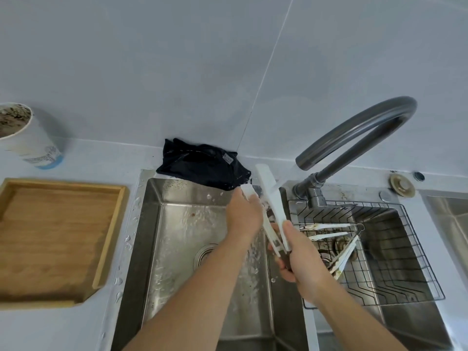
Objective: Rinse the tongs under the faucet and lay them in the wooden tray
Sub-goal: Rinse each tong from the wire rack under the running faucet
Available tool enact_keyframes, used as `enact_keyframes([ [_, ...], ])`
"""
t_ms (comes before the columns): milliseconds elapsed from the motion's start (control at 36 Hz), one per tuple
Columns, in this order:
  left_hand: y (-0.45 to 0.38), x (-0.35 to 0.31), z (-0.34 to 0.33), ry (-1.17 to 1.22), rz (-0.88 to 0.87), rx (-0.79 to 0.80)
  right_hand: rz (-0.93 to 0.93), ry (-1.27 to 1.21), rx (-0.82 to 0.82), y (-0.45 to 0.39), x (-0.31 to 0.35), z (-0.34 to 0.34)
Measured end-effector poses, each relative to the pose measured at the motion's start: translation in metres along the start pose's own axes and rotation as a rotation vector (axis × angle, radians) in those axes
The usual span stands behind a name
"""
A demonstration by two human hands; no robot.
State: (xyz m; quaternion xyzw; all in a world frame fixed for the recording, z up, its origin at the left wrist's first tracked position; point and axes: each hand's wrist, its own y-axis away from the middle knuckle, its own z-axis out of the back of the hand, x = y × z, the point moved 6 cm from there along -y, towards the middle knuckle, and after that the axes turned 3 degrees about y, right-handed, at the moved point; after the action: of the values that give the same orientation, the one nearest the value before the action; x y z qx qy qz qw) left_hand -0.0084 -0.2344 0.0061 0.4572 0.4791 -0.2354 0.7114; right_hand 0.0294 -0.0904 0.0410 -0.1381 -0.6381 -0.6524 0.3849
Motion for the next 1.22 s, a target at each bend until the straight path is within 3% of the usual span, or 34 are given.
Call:
enact_keyframes([
  [111, 0.018, 0.001, -0.016, 0.023, -0.024, 0.154, 0.045, -0.007, 0.014, -0.004, 0.010, 0.005],
  [222, 0.000, 0.002, 0.004, -0.110, 0.005, -0.028, 0.069, 0.088, 0.041, 0.000, 0.004, 0.001],
  [333, -0.018, -0.001, 0.012, -0.303, -0.001, -0.039, 0.072, 0.101, 0.015, 0.003, -0.006, 0.002],
  [500, -0.011, 0.005, 0.015, -0.103, 0.033, -0.030, 0.039, 0.069, -0.009, 0.005, -0.011, 0.008],
  [639, 0.005, 0.005, -0.004, 0.059, 0.030, 0.173, 0.071, -0.018, 0.008, 0.000, -0.010, 0.012],
  [833, -0.004, -0.002, 0.015, 0.009, 0.029, -0.040, 0.120, 0.035, 0.047, 0.004, -0.011, 0.011],
  [972, 0.003, 0.000, 0.012, 0.224, 0.103, 0.035, 0.056, -0.096, 0.069, 0.010, -0.013, 0.016],
  [1111, 0.014, 0.002, -0.003, 0.735, 0.317, 0.173, -0.049, -0.293, 0.195, 0.011, -0.016, 0.017],
  [1222, 0.019, 0.001, -0.003, 0.848, 0.366, 0.179, -0.092, -0.386, 0.304, 0.010, -0.017, 0.019],
])
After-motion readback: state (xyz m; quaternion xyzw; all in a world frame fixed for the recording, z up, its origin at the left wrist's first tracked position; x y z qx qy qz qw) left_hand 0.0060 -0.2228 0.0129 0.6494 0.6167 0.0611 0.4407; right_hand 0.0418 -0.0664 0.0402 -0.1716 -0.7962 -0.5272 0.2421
